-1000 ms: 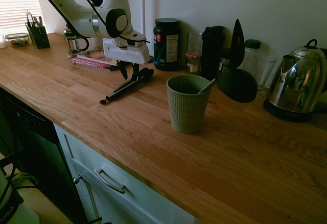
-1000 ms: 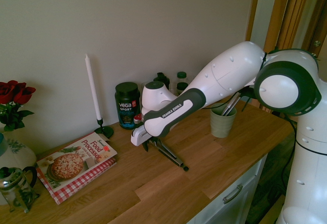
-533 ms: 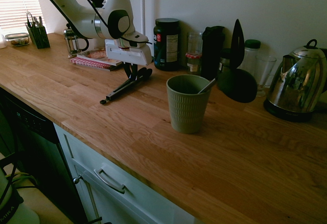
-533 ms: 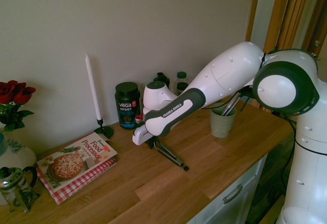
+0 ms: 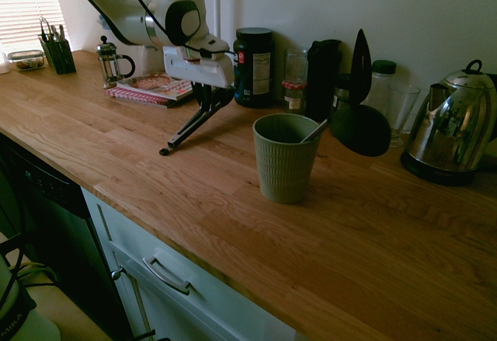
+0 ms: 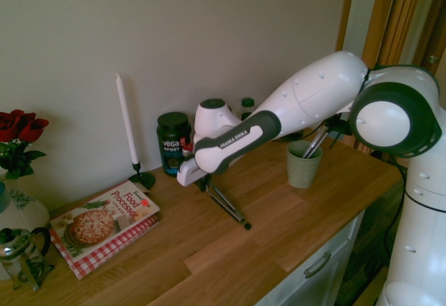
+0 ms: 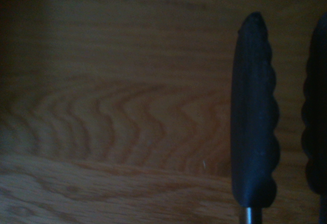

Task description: Put the tongs back in the holder

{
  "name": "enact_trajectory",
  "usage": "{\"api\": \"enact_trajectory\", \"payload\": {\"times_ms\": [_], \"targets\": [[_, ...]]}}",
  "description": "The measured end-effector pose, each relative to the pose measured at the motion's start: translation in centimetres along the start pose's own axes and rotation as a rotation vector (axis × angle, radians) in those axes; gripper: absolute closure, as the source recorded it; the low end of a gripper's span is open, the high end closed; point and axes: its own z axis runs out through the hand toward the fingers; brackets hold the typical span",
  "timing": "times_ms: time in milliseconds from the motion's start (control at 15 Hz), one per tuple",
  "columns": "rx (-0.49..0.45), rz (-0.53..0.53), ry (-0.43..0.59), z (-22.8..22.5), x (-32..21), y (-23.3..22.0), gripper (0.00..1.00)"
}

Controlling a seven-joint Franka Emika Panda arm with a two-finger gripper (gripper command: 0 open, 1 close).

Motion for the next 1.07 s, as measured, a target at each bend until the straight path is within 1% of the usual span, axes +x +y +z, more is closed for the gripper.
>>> {"api": "enact_trajectory", "payload": {"times_ms": [200, 333, 600, 733, 867, 1000, 1067], "targets": [[0.066, 0.017, 0.031, -9.4, 0.8, 0.9, 1.0], [0.106, 0.026, 0.05, -14.8, 0.6, 2.3, 1.0], [0.133, 0.05, 0.103, -21.5, 1.5, 5.8, 1.0], [0.139, 0.074, 0.151, -26.2, 3.1, 8.5, 1.0], [0.145, 0.11, 0.2, -32.6, 4.6, 12.2, 1.0], [0.117, 0.16, 0.236, -37.7, 5.7, 16.0, 1.0], [0.104, 0.183, 0.245, -39.1, 6.2, 17.8, 1.0]]}}
